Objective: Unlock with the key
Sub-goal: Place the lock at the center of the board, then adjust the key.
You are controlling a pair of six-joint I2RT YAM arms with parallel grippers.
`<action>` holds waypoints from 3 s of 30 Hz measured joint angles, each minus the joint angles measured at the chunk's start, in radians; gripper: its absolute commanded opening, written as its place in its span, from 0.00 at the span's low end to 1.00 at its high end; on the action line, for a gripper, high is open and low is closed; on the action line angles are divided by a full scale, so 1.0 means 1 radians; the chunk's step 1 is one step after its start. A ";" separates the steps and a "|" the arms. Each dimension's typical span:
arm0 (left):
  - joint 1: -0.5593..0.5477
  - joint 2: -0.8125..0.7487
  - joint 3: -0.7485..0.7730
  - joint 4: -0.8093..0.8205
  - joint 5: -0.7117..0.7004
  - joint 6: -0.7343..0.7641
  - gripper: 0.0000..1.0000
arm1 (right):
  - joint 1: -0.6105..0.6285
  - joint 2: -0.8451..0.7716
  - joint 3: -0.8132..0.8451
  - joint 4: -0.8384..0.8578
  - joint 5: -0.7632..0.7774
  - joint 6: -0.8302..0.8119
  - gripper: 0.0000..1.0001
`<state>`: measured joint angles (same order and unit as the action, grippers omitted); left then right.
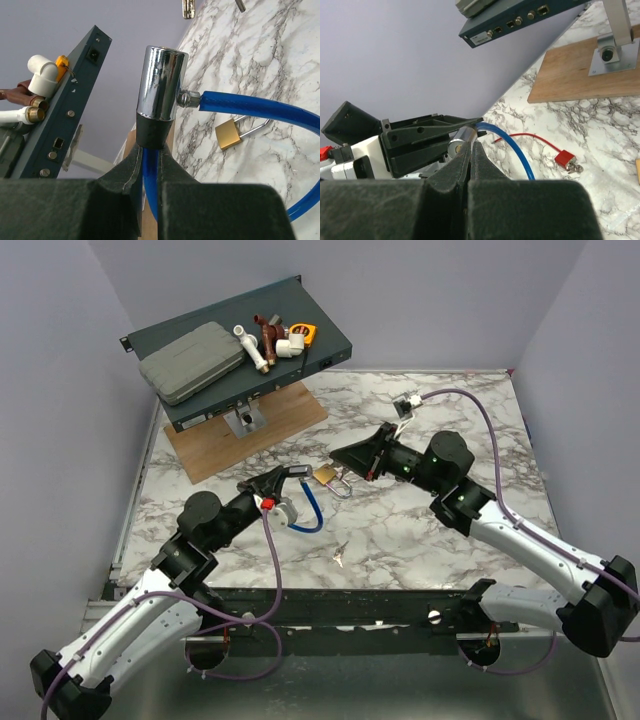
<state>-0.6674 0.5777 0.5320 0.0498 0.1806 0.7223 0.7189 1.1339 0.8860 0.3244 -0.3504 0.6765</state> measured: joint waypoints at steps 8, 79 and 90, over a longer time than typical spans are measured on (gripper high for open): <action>0.000 0.000 -0.048 0.040 -0.013 0.016 0.00 | 0.006 0.036 -0.008 0.107 0.021 0.012 0.01; 0.132 0.442 0.416 -0.291 0.756 -0.509 0.63 | -0.044 -0.033 -0.114 0.102 -0.108 -0.122 0.01; 0.132 0.449 0.410 -0.143 0.744 -0.649 0.48 | -0.044 -0.007 -0.104 0.177 -0.188 -0.094 0.01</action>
<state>-0.5358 1.0267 0.9424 -0.0933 0.9245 0.0738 0.6746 1.1267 0.7822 0.5014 -0.5381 0.5823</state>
